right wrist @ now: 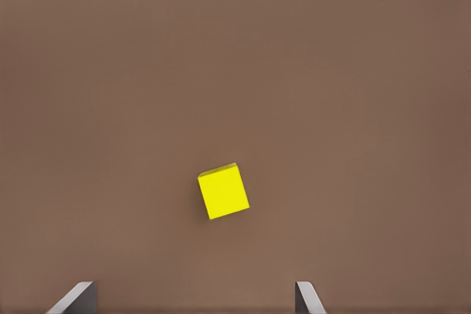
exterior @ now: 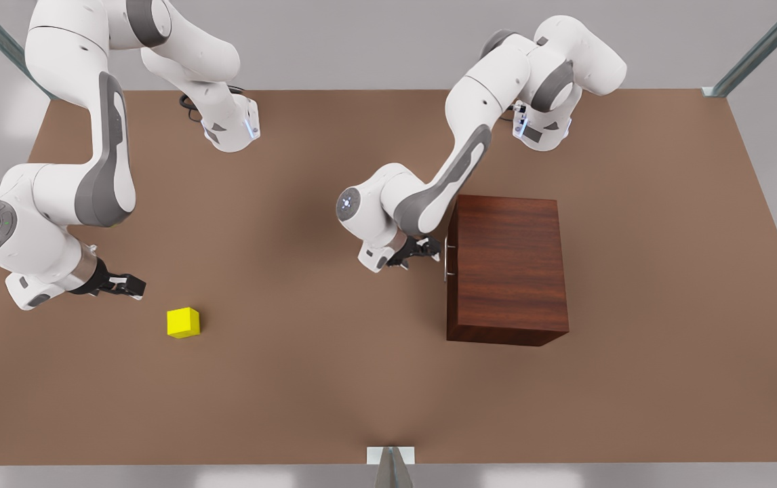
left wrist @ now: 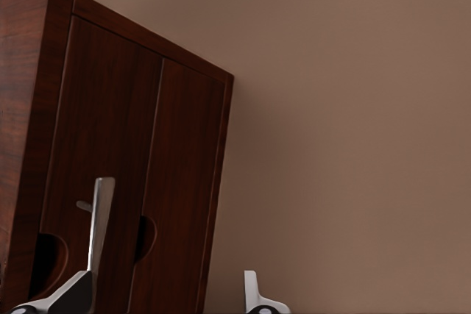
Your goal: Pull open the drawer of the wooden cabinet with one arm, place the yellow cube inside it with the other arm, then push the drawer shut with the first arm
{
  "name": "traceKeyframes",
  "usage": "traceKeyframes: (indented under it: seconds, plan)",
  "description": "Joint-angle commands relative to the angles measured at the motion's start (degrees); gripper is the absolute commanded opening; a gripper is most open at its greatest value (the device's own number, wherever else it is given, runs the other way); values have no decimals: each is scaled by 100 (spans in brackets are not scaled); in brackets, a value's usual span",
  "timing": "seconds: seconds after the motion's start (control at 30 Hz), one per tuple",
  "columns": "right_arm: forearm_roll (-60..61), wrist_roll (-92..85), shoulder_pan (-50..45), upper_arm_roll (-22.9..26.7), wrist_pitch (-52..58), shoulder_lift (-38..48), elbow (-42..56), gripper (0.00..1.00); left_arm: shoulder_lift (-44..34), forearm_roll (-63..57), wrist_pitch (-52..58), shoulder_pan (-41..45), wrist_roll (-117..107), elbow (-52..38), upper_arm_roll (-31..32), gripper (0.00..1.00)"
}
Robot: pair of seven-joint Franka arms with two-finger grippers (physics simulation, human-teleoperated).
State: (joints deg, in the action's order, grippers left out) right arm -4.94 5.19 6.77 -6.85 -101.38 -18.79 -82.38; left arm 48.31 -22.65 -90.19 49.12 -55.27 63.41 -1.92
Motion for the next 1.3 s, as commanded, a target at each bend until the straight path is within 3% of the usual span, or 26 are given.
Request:
traceKeyframes:
  seconds: [0.0, 0.63, 0.97, 1.27]
  plan:
    - [2, 44, -9, -1, 4, 7, -6, 100, 3, -222, -16, 1, -766, 5, -1, 100]
    - [-16, 35, -9, -1, 4, 7, 3, 100, 231, -275, -253, -87, -1012, 57, -1, 100]
    - [-16, 44, -9, -1, 4, -2, 3, 100, 266, -152, -886, -61, -1584, -118, 201, 100]
    - [-16, 52, 0, -1, 4, 7, 3, 100, 284, -214, -1018, 300, -1821, -189, 192, 100]
